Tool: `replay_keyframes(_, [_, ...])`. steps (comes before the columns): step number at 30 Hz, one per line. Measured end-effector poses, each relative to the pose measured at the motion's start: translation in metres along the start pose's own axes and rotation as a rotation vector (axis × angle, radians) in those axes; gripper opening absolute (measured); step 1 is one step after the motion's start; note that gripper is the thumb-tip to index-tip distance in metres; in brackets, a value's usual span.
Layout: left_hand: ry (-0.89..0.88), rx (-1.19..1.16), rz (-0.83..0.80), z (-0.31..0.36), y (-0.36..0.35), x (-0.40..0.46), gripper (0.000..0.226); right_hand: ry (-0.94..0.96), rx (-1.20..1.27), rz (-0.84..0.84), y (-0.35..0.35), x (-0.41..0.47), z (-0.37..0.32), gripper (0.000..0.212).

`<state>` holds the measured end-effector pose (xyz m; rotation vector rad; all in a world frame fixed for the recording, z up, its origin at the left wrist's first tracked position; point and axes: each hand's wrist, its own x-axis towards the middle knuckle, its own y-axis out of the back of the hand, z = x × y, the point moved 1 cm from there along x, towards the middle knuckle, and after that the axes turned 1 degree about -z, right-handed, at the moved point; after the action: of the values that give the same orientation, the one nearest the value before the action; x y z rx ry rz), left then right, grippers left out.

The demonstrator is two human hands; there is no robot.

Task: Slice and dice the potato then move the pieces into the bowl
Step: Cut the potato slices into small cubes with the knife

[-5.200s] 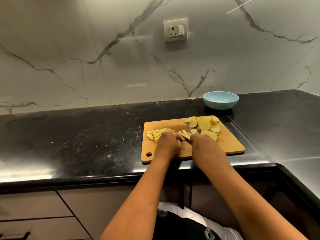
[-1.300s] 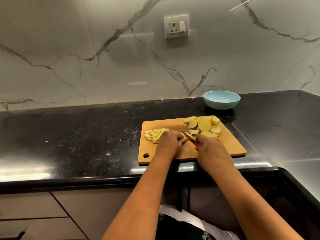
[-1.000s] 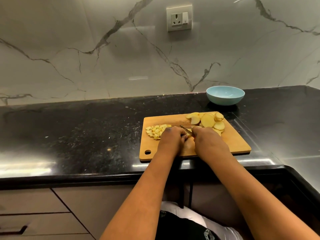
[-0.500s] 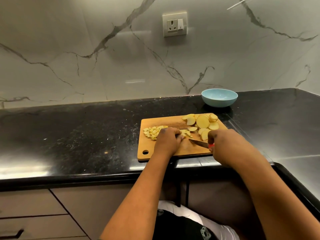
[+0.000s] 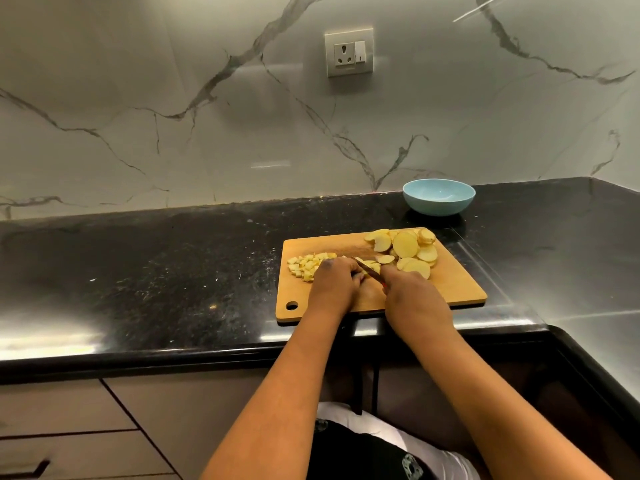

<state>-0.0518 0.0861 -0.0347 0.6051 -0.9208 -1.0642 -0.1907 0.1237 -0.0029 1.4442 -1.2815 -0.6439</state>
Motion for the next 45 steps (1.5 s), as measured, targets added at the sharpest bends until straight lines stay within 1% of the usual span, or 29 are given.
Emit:
replay_keyframes(3, [0.005,0.007,-0.009,-0.001,-0.001,0.002,0.019,0.041,-0.083,-0.01,-0.002,0.005,-0.011,0.021])
replay_keyframes(8, [0.014,-0.006,-0.018,0.0,0.0,0.002,0.019,-0.016,-0.05,-0.143,0.014,0.012,-0.011,0.027])
replay_keyframes(13, [0.026,-0.046,0.004,0.0,0.002,-0.001,0.018,-0.057,-0.108,-0.238,0.041,0.001,0.005,0.033])
replay_keyframes(16, [0.012,-0.06,0.032,0.001,0.003,-0.005,0.019,-0.078,-0.13,-0.296,0.054,-0.005,0.016,0.032])
replay_keyframes(18, [0.003,-0.071,0.074,0.0,0.003,-0.008,0.019,-0.085,-0.043,-0.242,0.055,-0.008,0.021,0.025])
replay_keyframes(20, [0.01,-0.081,0.117,-0.002,0.004,-0.01,0.019,-0.083,0.089,-0.121,0.048,-0.01,0.022,0.018])
replay_keyframes(22, [0.023,-0.095,0.137,-0.003,0.005,-0.011,0.018,-0.058,0.153,-0.035,0.037,-0.009,0.018,0.014])
replay_keyframes(24, [0.028,-0.1,0.136,-0.002,0.006,-0.011,0.017,-0.036,0.173,-0.028,0.026,-0.008,0.012,0.011])
replay_keyframes(27, [0.019,-0.091,0.136,0.0,0.005,-0.011,0.013,-0.016,0.122,-0.047,0.013,-0.007,0.006,0.011])
replay_keyframes(32, [0.026,-0.091,0.139,-0.002,0.003,-0.009,0.01,0.036,0.044,0.004,0.001,-0.008,-0.003,0.014])
replay_keyframes(35, [0.032,-0.088,0.138,-0.002,0.002,-0.007,0.009,0.046,-0.021,0.003,-0.002,-0.004,-0.01,0.017])
replay_keyframes(37, [0.043,-0.085,0.134,-0.002,0.003,-0.006,0.007,0.034,-0.032,-0.043,0.0,0.001,-0.014,0.02])
replay_keyframes(42, [0.06,-0.119,0.127,-0.003,0.003,-0.006,0.008,-0.077,-0.038,-0.267,0.024,0.012,-0.003,0.028])
replay_keyframes(45, [0.027,-0.11,0.142,-0.002,0.002,-0.009,0.009,-0.085,-0.012,-0.297,0.038,0.01,0.018,0.024])
